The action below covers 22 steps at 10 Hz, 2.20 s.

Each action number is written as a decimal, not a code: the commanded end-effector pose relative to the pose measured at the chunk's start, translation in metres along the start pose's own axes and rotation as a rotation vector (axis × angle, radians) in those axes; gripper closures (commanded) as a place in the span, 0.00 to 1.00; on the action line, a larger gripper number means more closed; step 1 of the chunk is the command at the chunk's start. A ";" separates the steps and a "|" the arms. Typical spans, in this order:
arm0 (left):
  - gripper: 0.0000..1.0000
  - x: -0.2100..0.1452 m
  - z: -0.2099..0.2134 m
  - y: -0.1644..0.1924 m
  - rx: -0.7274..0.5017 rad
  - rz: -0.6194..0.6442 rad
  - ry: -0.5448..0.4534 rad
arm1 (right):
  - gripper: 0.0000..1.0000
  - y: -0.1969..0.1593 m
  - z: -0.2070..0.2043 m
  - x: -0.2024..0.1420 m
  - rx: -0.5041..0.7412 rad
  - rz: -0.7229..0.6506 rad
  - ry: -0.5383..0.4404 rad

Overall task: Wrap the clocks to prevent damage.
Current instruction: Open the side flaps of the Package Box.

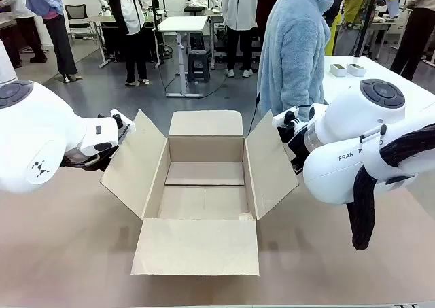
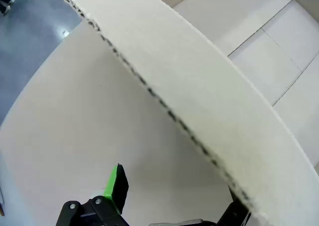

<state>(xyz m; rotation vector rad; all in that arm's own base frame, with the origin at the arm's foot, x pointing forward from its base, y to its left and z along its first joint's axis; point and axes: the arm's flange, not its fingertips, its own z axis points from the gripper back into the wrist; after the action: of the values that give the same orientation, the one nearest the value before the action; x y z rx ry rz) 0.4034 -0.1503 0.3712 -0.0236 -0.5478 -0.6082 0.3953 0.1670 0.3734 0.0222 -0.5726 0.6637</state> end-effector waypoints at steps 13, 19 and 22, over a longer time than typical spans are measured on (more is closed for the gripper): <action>0.00 0.000 0.000 0.000 0.000 0.000 0.000 | 0.00 0.000 0.000 0.000 0.000 0.001 0.000; 0.00 0.083 0.172 0.071 -0.046 -0.148 0.081 | 0.00 -0.052 0.189 0.071 -0.005 -0.004 0.035; 0.00 0.128 0.250 0.038 0.005 -0.240 0.126 | 0.00 -0.001 0.268 0.121 -0.104 0.066 0.123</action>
<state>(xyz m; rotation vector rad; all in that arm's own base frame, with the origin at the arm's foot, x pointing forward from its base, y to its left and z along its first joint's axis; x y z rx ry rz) 0.3836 -0.1311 0.6490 0.0436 -0.4683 -0.8218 0.3256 0.1686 0.6568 -0.0631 -0.5428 0.7055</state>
